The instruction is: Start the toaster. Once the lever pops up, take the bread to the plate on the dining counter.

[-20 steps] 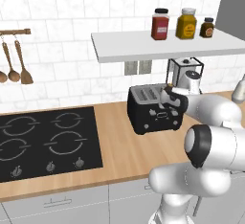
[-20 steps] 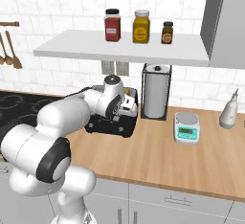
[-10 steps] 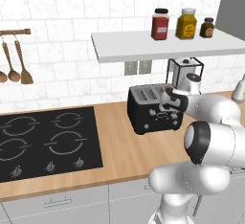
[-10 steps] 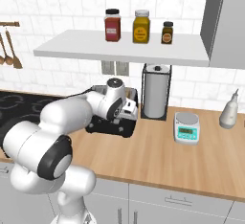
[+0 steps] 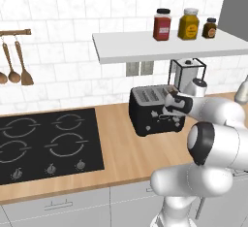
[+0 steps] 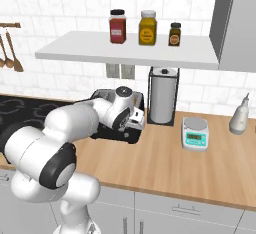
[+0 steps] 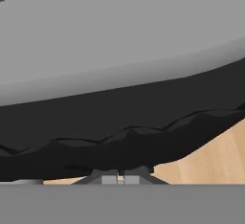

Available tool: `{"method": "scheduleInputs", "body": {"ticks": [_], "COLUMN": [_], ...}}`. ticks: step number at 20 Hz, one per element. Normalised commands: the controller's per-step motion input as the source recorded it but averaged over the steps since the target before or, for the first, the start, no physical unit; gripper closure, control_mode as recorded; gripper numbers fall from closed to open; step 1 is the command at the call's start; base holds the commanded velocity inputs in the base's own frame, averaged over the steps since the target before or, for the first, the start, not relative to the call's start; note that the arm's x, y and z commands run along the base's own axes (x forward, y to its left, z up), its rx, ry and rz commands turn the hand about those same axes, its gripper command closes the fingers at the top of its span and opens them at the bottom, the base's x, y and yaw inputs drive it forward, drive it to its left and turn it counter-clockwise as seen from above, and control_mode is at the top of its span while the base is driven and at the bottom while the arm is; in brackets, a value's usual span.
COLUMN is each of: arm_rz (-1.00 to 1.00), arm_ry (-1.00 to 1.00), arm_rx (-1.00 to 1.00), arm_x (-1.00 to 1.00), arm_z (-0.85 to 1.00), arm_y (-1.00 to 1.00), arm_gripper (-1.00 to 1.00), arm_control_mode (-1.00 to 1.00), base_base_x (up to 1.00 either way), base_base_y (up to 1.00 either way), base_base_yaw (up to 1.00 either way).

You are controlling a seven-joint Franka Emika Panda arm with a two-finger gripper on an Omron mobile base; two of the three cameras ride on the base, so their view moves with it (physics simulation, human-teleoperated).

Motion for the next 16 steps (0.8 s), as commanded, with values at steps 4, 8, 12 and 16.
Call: {"method": "scheduleInputs", "body": {"ticks": [4, 8, 12, 16], "arm_rz": [0.0, 0.0, 0.0, 0.0], "arm_ry": [0.0, 0.0, 0.0, -0.02], "arm_rx": [0.04, 0.03, 0.02, 0.01], "arm_x": [-0.23, -0.37, -0.46, -0.47], "arm_z": [-0.53, -0.54, -0.59, 0.08], "arm_y": [0.23, 0.27, 0.39, 0.25], "arm_gripper": [1.0, 1.0, 1.0, 1.0], "arm_control_mode": [-1.0, -1.0, -1.0, -1.0], "base_base_x": [0.0, 0.0, 0.0, 0.0], "base_base_y": [0.0, 0.0, 0.0, 0.0], "base_base_yaw": [0.0, 0.0, 0.0, 0.0]}}
